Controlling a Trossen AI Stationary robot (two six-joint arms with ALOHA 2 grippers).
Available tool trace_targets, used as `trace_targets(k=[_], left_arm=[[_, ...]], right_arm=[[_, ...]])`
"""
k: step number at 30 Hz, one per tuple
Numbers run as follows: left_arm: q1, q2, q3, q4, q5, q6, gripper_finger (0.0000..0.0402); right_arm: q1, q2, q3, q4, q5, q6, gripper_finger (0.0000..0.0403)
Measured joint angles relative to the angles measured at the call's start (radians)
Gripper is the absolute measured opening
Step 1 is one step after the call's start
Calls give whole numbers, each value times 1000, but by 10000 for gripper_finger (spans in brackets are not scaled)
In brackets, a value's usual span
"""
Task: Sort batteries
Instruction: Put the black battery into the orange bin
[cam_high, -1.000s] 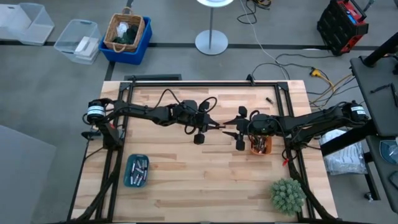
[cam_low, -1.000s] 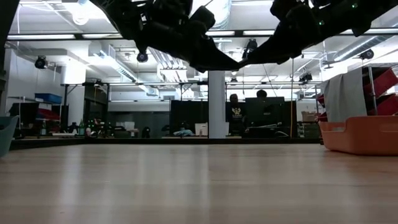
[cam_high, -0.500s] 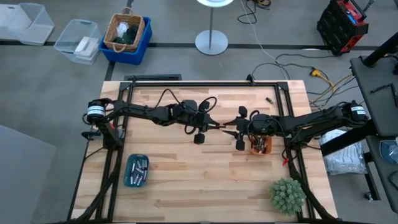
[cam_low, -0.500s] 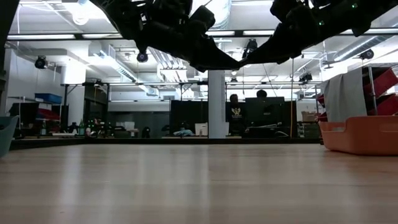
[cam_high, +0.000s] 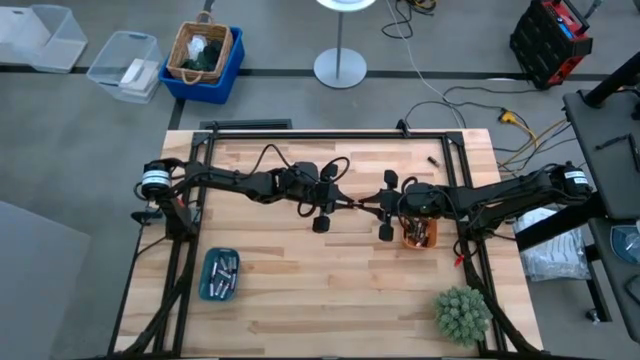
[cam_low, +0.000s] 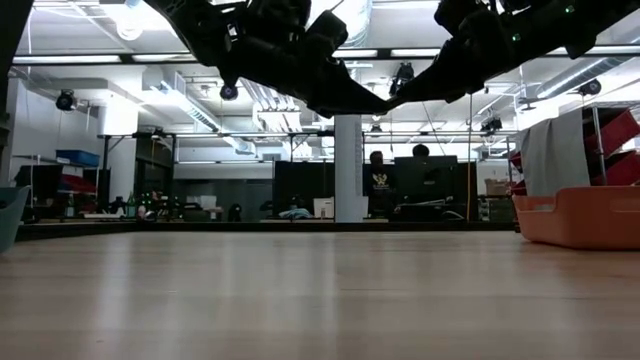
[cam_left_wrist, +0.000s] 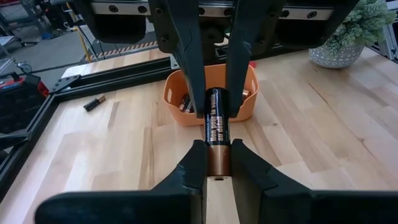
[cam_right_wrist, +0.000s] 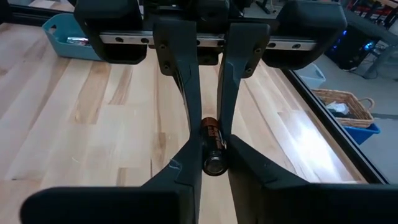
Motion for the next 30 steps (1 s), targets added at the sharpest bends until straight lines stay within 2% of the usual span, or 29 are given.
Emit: trace_targets(k=[30], left_arm=[[-2, 0, 0, 21, 0, -44, 50]], right_arm=[[0, -14, 1, -10, 22, 27, 43]])
